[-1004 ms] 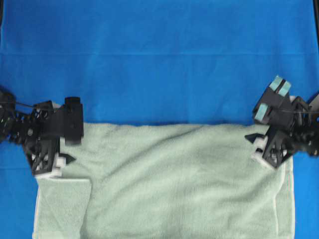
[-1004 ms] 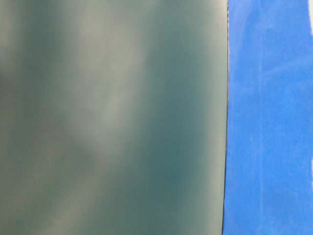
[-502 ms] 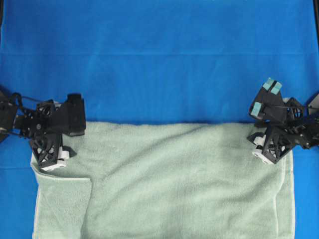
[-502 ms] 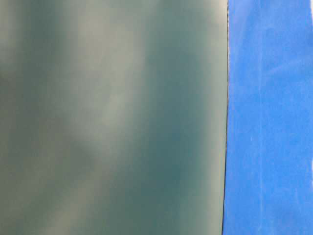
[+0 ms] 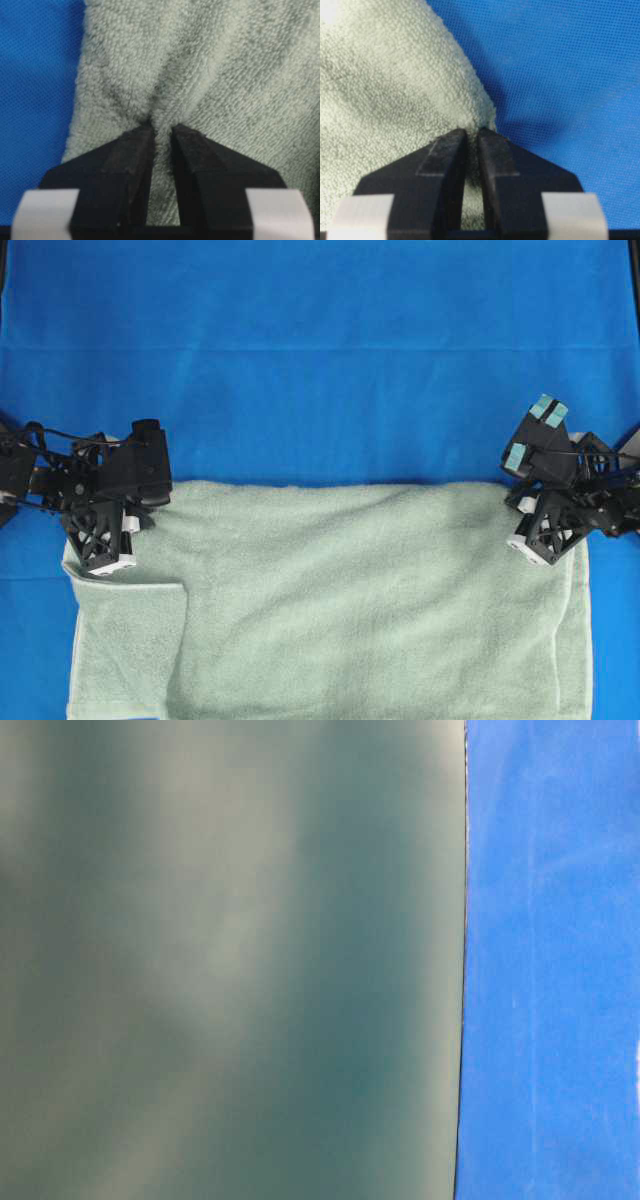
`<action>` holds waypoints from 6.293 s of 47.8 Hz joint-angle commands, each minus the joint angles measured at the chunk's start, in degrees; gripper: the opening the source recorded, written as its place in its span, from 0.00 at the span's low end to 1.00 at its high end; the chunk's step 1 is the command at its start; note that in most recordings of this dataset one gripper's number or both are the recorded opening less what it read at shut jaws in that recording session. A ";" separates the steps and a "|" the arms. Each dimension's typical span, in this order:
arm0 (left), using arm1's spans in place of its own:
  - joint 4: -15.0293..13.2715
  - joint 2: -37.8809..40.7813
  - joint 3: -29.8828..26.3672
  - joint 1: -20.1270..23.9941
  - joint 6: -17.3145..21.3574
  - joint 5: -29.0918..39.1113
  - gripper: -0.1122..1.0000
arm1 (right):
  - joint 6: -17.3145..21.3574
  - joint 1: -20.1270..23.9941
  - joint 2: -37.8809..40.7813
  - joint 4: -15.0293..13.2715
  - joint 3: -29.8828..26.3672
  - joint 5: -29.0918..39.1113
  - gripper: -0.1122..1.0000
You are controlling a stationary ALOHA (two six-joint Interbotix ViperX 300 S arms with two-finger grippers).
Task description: Fold a bath towel.
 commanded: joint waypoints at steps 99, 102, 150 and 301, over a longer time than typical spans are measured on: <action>0.18 10.55 -55.46 -21.36 6.15 13.71 0.18 | -14.94 -29.79 -18.81 -28.04 -25.75 20.48 0.19; 0.18 11.43 -57.04 -21.09 6.86 13.89 0.18 | -14.94 -25.66 -22.59 -27.95 -24.70 25.31 0.19; -0.35 -4.04 -16.35 -5.80 -8.96 4.13 0.17 | -20.83 -40.25 9.76 -28.30 -33.75 -0.79 0.19; -0.35 -13.80 -5.45 -4.57 -4.48 -5.10 0.78 | -13.71 -24.70 3.43 -9.23 -18.54 -1.93 0.21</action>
